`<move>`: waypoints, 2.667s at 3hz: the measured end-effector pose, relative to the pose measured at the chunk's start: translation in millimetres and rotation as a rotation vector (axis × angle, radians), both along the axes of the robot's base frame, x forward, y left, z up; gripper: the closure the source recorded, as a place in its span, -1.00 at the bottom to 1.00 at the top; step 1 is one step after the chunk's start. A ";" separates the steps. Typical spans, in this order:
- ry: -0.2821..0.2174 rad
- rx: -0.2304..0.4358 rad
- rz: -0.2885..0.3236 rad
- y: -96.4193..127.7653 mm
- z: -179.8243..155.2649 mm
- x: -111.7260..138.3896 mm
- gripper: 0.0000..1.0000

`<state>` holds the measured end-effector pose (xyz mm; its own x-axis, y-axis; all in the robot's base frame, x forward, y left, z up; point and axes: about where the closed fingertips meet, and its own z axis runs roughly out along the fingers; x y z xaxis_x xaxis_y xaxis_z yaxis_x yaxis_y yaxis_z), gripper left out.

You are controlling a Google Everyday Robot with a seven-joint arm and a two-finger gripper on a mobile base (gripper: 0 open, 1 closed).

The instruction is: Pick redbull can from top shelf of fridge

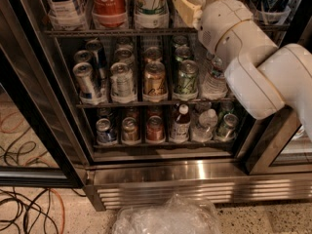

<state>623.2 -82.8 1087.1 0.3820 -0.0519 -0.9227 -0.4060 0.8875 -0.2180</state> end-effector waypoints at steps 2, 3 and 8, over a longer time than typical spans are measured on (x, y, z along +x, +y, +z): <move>-0.082 -0.061 0.026 10.7 -1.0 -13.7 1.00; -0.094 -0.057 0.039 6.9 18.6 -40.0 1.00; -0.021 -0.164 0.189 31.5 -29.4 -110.0 1.00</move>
Offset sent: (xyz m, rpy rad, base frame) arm -0.0201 0.0110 -0.0055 -0.1057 -0.1172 0.0363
